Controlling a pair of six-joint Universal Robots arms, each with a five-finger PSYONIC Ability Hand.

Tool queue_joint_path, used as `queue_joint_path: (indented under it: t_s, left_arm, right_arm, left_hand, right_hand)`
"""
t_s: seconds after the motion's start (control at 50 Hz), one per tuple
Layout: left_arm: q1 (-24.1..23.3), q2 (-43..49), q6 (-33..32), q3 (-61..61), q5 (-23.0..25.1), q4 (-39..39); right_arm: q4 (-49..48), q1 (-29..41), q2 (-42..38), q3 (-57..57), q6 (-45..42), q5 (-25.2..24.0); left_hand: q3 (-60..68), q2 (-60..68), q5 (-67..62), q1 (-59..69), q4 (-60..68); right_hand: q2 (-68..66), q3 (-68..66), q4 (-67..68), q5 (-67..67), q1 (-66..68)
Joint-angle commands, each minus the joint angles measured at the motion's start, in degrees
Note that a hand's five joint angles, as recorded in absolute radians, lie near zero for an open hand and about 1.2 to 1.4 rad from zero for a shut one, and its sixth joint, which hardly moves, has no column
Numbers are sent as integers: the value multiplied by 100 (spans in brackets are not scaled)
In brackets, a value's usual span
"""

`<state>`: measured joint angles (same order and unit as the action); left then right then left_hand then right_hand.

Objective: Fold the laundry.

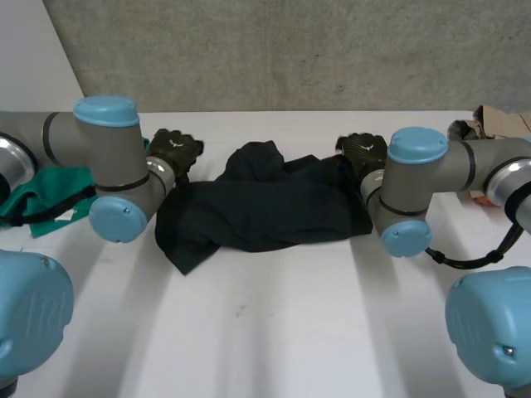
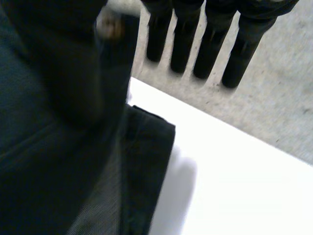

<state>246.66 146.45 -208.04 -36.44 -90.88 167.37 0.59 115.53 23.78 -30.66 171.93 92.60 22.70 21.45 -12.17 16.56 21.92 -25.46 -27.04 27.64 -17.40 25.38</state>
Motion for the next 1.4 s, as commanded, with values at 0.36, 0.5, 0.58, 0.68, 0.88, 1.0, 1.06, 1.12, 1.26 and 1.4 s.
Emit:
queue_joint_path:
  t_s: [0.36, 0.5, 0.58, 0.68, 0.88, 1.0, 1.06, 1.12, 1.26, 1.4]
  left_arm:
    - [172, -3421, 106, -3518, 606, -152]
    - [181, -3193, 273, -4196, 844, -99]
    - [207, -2780, 343, -4117, 739, 155]
    - [207, -2262, 422, -3828, 598, 402]
    - [93, -1523, 405, -3098, 282, 51]
    - [5, -1172, 361, -2703, 132, -37]
    - [-39, -1101, 317, -2536, 88, -46]
    - [-92, -1171, 299, -2448, 88, -64]
    - [-180, -2093, 361, -2280, 105, -380]
    - [-127, -3657, 580, -1903, 272, -793]
  right_arm:
    - [1232, -593, 3906, -3357, -2093, -1297]
    - [1673, -698, 3941, -4412, -2243, -1877]
    - [962, -681, 3678, -4817, -2225, -2097]
    - [-84, -602, 3309, -5072, -2120, -2062]
    - [-1526, -435, 2465, -4932, -2129, -1869]
    - [-2176, -373, 2079, -4748, -2243, -1702]
    - [-2414, -364, 2025, -4712, -2313, -1640]
    - [-2608, -373, 2121, -4677, -2278, -1588]
    - [-2661, -426, 2885, -4484, -1813, -1526]
    - [-1617, -522, 3844, -3606, -1312, -1570]
  left_hand:
    - [-106, 19, 53, 508, -28]
    - [131, 256, -184, 745, 209]
    - [-4, 121, -49, 610, 74]
    - [-21, 104, -32, 593, 57]
    - [399, 524, -452, 1013, 477]
    - [1791, 1916, -1844, 2405, 1869]
    - [4324, 4450, -4378, 4939, 4403]
    - [5730, 5855, -5783, 6344, 5808]
    - [5730, 5855, -5783, 6344, 5808]
    - [5730, 5855, -5783, 6344, 5808]
  right_hand:
    - [-287, -129, 69, -93, 295]
    - [-1179, -1021, 961, -985, 1187]
    - [-1129, -971, 911, -935, 1136]
    - [-1028, -870, 810, -834, 1036]
    - [-927, -769, 709, -733, 934]
    - [-1110, -952, 892, -917, 1118]
    - [-2686, -2528, 2468, -2492, 2694]
    - [-5454, -5296, 5236, -5260, 5461]
    - [-5454, -5296, 5236, -5260, 5462]
    - [-5454, -5296, 5236, -5260, 5462]
